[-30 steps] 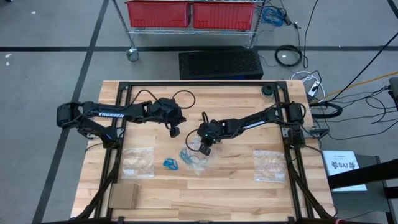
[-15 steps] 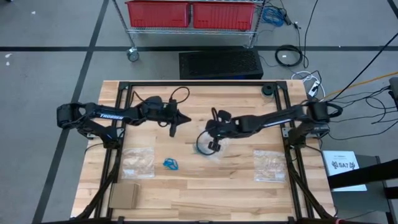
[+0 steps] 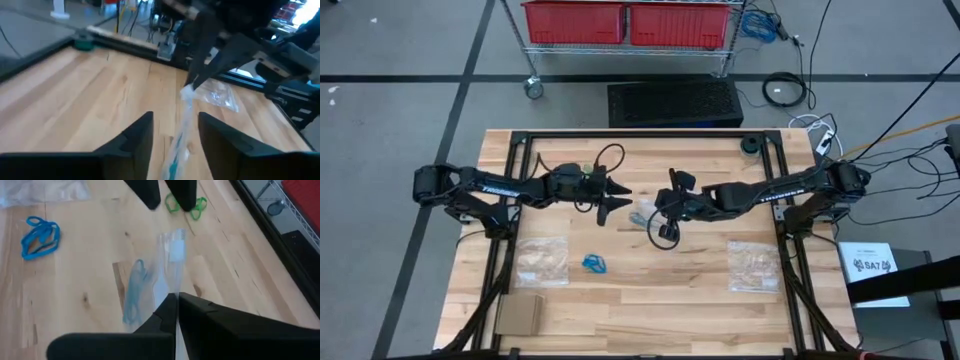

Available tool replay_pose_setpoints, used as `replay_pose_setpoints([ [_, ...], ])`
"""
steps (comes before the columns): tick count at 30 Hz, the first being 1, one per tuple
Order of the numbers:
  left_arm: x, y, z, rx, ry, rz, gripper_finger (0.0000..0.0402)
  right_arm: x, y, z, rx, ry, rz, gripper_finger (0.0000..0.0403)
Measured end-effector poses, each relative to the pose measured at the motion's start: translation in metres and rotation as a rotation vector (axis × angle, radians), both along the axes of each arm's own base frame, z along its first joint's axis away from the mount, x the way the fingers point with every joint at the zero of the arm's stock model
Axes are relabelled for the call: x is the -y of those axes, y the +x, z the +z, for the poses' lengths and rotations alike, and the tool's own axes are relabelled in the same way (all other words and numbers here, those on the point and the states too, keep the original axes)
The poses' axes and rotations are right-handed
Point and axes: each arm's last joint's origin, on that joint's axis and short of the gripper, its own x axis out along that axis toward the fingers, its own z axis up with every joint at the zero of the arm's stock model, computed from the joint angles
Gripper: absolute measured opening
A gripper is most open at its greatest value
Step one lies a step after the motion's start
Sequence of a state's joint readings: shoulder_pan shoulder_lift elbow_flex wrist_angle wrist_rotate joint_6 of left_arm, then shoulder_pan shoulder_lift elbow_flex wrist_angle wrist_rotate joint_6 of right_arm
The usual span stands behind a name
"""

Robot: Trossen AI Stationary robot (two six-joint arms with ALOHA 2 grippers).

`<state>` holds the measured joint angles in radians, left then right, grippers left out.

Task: Sort rubber bands
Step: Close the middle transparent zip lock bag with the blue rubber bands

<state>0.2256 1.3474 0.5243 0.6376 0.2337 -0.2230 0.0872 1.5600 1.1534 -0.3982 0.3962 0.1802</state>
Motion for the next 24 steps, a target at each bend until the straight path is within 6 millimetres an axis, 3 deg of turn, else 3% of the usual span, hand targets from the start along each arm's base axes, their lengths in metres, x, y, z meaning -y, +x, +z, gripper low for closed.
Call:
replay_pose_setpoints([
  [6, -0.003, 0.014, -0.009, -0.043, -0.067, 0.009, 0.0178, 0.0, 0.002, 0.002, 0.022, -0.024, 0.03, 0.0],
  [11, -0.005, 0.025, -0.006, -0.035, -0.072, -0.015, 0.0179, 0.0, 0.002, 0.002, 0.014, -0.026, 0.031, 0.0],
  [24, 0.0, 0.019, -0.003, -0.086, -0.115, -0.159, 0.0179, 0.0, 0.001, 0.001, -0.01, -0.038, 0.046, 0.0],
])
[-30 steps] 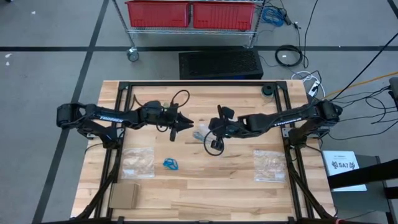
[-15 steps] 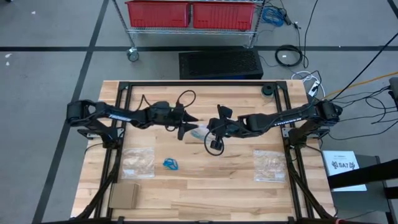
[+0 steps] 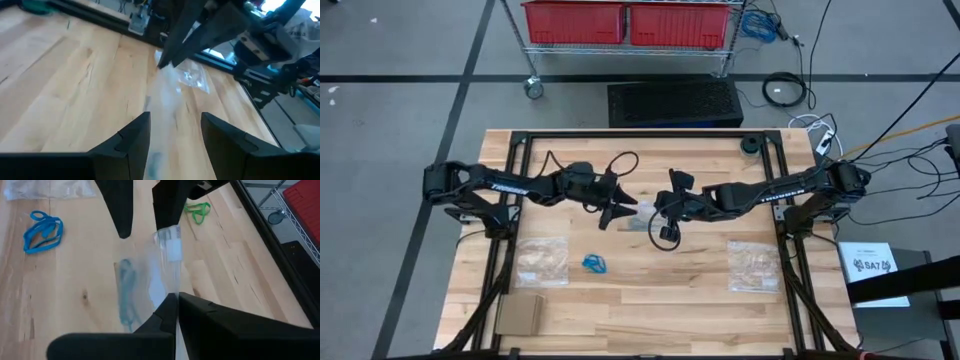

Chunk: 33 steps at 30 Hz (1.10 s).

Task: Sort rubber bands
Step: Close the middle transparent zip lock bag with the blue rubber bands

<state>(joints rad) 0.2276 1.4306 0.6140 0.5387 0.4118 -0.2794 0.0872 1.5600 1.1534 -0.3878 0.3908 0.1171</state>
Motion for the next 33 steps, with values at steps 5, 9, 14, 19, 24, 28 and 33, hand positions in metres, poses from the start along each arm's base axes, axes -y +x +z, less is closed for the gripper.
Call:
replay_pose_setpoints([
  [5, 0.0003, 0.0013, 0.0046, 0.049, 0.01, -0.002, 0.0179, 0.0, 0.0001, 0.0001, 0.0, -0.004, 0.004, 0.0],
  [9, 0.0001, 0.0018, 0.0071, 0.074, 0.016, -0.001, 0.0179, 0.0, 0.0002, 0.0002, 0.002, -0.004, 0.004, 0.0],
  [14, -0.0005, 0.0017, 0.0061, 0.064, 0.024, 0.019, 0.0169, 0.0, 0.0002, 0.0002, 0.001, -0.004, 0.004, 0.0],
  [19, -0.0007, 0.0018, 0.0058, 0.062, 0.026, 0.029, 0.0145, 0.0, 0.0003, 0.0003, 0.003, -0.004, 0.004, 0.0],
  [24, -0.0025, 0.0022, 0.0023, 0.034, 0.041, 0.086, 0.0129, -0.0001, 0.0012, 0.0013, 0.013, -0.008, 0.009, 0.0],
  [28, -0.0032, 0.0023, 0.0025, 0.04, 0.077, 0.102, 0.0135, -0.0001, 0.0012, 0.0013, 0.012, -0.01, 0.011, 0.0],
  [33, 0.0003, 0.0032, 0.0031, 0.052, 0.116, 0.081, 0.0161, 0.0, 0.0012, 0.0013, 0.01, -0.016, 0.016, 0.0],
])
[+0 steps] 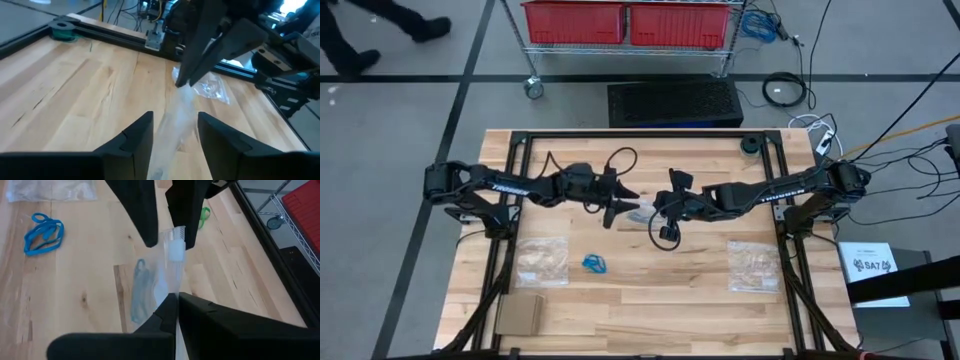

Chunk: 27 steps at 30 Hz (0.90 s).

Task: Sort rubber bands
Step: Close the middle transparent zip lock bag with the blue rubber bands

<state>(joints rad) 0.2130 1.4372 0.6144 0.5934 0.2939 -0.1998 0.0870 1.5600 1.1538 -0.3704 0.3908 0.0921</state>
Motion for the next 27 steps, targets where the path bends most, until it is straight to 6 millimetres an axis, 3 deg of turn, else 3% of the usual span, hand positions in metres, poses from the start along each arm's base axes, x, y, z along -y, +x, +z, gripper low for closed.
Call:
replay_pose_setpoints([
  [4, 0.0037, 0.0008, 0.0006, 0.006, 0.006, -0.014, 0.0164, -0.0001, 0.0, 0.0, 0.0, 0.0, 0.0, 0.0],
  [8, 0.0055, 0.0016, 0.0024, 0.027, 0.013, -0.018, 0.0143, -0.0001, 0.0003, 0.0003, 0.003, 0.002, 0.004, 0.0],
  [18, 0.0056, 0.002, 0.0045, 0.055, 0.074, -0.038, 0.001, -0.0002, 0.0004, 0.0004, 0.004, -0.001, 0.008, 0.0],
  [27, 0.0063, 0.002, 0.0044, 0.059, 0.122, -0.055, 0.0003, -0.0002, 0.0016, 0.0017, 0.032, 0.021, -0.013, 0.0023],
])
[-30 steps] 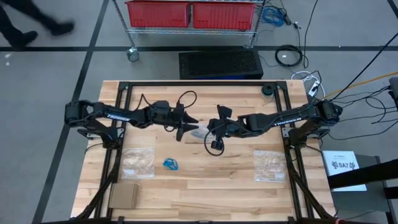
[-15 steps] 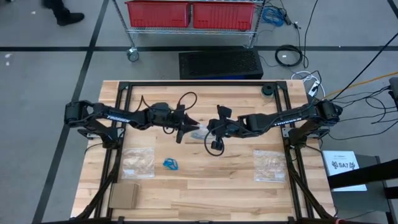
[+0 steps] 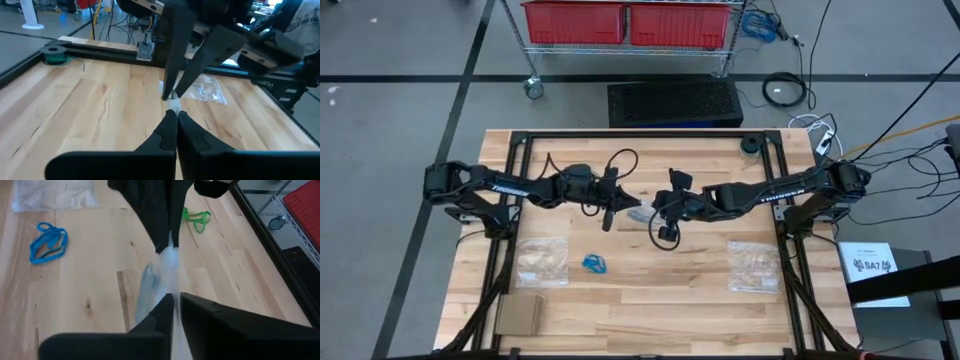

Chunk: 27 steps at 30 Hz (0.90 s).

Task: Sort rubber bands
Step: Close the middle transparent zip lock bag with the blue rubber bands

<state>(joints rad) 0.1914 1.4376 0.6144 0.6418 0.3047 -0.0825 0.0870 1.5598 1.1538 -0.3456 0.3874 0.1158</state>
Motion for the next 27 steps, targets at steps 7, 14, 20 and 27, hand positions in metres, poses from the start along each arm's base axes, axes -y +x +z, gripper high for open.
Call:
replay_pose_setpoints([
  [7, 0.0, 0.0, -0.004, -0.032, 0.058, 0.011, 0.0001, 0.002, -0.001, 0.014, 0.096, 0.1, 0.03, 0.0104],
  [14, 0.007, 0.001, -0.003, -0.019, 0.079, -0.013, 0.0001, 0.022, 0.003, 0.013, 0.113, 0.243, 0.065, 0.014],
  [20, 0.013, 0.002, -0.002, -0.014, 0.095, -0.036, 0.0, 0.035, 0.003, 0.013, 0.125, 0.324, 0.103, 0.0141],
  [27, 0.012, 0.002, -0.002, -0.01, 0.101, -0.01, 0.0, 0.037, 0.005, 0.01, 0.124, 0.389, 0.112, 0.0126],
])
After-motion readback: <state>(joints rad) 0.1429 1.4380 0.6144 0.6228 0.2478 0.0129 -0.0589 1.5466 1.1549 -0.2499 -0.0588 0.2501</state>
